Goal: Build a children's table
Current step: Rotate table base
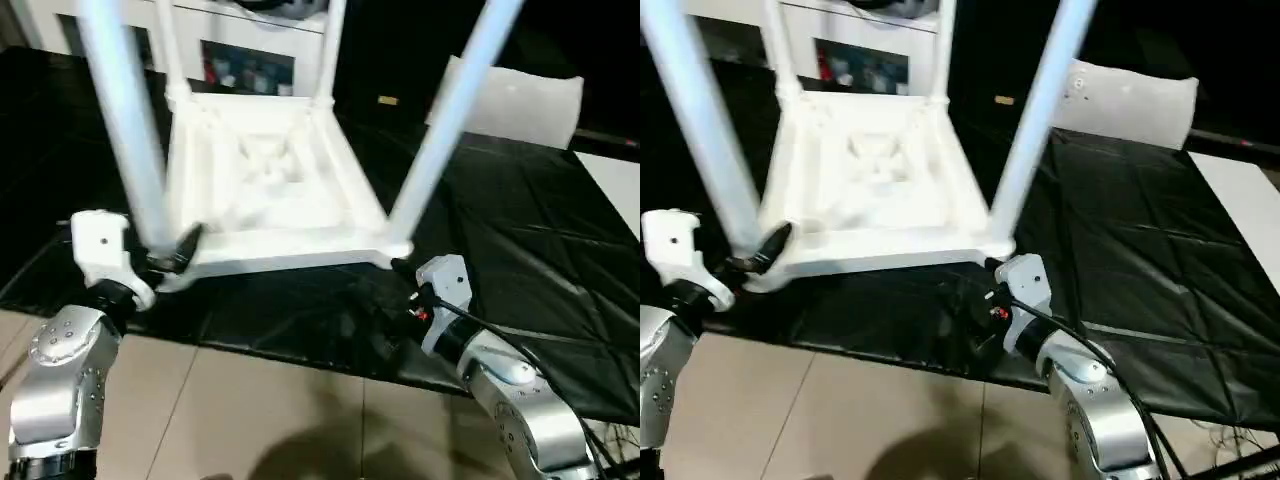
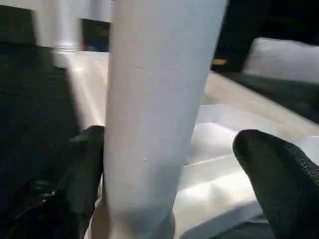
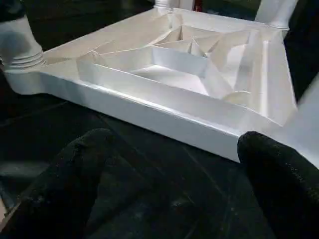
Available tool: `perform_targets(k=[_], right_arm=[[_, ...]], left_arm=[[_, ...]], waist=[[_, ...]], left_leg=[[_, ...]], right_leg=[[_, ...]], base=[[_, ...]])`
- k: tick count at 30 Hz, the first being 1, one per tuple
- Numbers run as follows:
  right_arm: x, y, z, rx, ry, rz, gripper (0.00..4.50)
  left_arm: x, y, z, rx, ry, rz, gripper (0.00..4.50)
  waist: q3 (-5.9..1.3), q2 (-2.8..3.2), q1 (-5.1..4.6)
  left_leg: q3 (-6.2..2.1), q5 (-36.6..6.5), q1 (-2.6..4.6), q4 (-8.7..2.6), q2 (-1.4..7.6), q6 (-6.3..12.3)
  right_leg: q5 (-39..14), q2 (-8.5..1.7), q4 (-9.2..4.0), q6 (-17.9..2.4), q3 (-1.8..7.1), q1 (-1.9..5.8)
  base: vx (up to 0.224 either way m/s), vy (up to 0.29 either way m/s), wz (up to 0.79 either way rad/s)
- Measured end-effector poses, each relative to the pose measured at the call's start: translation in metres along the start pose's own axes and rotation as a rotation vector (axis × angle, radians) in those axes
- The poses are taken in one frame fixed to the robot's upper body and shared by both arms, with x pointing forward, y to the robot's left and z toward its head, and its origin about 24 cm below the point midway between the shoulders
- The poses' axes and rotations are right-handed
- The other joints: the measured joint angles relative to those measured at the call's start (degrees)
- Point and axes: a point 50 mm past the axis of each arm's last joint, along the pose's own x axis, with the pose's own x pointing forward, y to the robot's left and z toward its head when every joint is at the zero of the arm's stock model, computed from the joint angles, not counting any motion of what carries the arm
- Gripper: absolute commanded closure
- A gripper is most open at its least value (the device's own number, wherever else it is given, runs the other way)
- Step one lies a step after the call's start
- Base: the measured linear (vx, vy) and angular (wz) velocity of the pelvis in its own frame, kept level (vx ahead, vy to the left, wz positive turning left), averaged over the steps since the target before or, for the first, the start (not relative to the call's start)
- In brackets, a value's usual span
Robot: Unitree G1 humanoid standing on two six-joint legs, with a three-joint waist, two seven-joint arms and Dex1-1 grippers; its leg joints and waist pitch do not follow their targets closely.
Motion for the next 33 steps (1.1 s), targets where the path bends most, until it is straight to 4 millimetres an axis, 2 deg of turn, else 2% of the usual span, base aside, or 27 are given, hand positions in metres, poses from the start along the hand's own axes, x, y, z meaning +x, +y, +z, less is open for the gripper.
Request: perform_targets(k=[5,9,13,16,23,28,31,33], right_arm=[[0.002,-0.007,-0.007,-0.025,0.071,-0.061,0.00],[0.007,-0.014,-0.012,-0.052,0.118,-0.125,0.00],[0.009,-0.027,-0.023,-0.067,0.196,-0.225,0.00],[0.014,-0.035,-0.025,-0.091,0.224,-0.275,0.00],[0.027,-0.049,-0.026,-0.119,0.248,-0.335,0.00],[0.041,-0.055,-0.030,-0.124,0.265,-0.353,0.00],[0.049,-0.059,-0.034,-0.114,0.285,-0.362,0.00],[0.052,-0.060,-0.036,-0.098,0.288,-0.372,0.00]], left_arm=[[-0.001,-0.032,-0.003,-0.095,0.018,-0.293,0.04],[0.003,-0.058,-0.001,-0.124,0.015,-0.472,0.04],[0.015,-0.076,0.001,-0.132,0.002,-0.546,0.04],[0.028,-0.085,0.005,-0.124,-0.018,-0.575,0.04],[0.047,-0.092,0.005,-0.092,-0.009,-0.599,0.04],[0.044,-0.098,0.007,-0.117,0.004,-0.679,0.04],[0.036,-0.112,0.009,-0.167,0.022,-0.779,0.04],[0.033,-0.124,0.008,-0.194,0.032,-0.831,0.04]], waist=[[-0.01,-0.01,0.49],[-0.02,-0.04,0.25],[-0.01,-0.01,0.21],[0.03,0.04,-0.09],[0.07,0.11,-0.60],[0.29,0.49,-0.76],[0.27,0.44,-0.77],[0.29,0.48,-1.41]], left_leg=[[0.23,0.0,0.01,0.00,-0.07,0.03],[0.32,0.0,0.03,-0.03,-0.04,0.00],[0.33,0.0,0.02,-0.03,-0.03,-0.04],[0.36,0.1,0.01,-0.03,-0.03,-0.05],[0.39,0.1,0.00,-0.03,-0.03,-0.03],[0.54,0.1,-0.03,-0.03,-0.03,-0.03],[0.87,0.3,-0.19,0.00,-0.03,0.24],[1.18,0.3,-0.33,0.00,-0.03,0.31]], right_leg=[[0.1,0.00,-0.03,0.0,0.35,-0.03],[0.1,0.06,0.06,0.0,0.45,-0.08],[0.1,0.06,0.09,0.0,0.46,-0.11],[0.1,0.06,0.10,0.0,0.49,-0.13],[0.1,0.07,0.15,0.0,0.52,-0.18],[0.1,0.07,0.31,0.0,0.64,-0.37],[0.0,0.05,0.62,-0.1,0.90,-0.93],[0.0,0.06,0.77,-0.1,1.17,-1.10]], base=[[0.000,0.000,0.00],[0.000,0.000,0.00],[0.000,0.000,0.00],[0.000,0.000,0.00],[0.000,0.000,0.00],[0.000,0.000,0.00],[0.000,0.000,0.00],[0.000,0.000,0.00]])
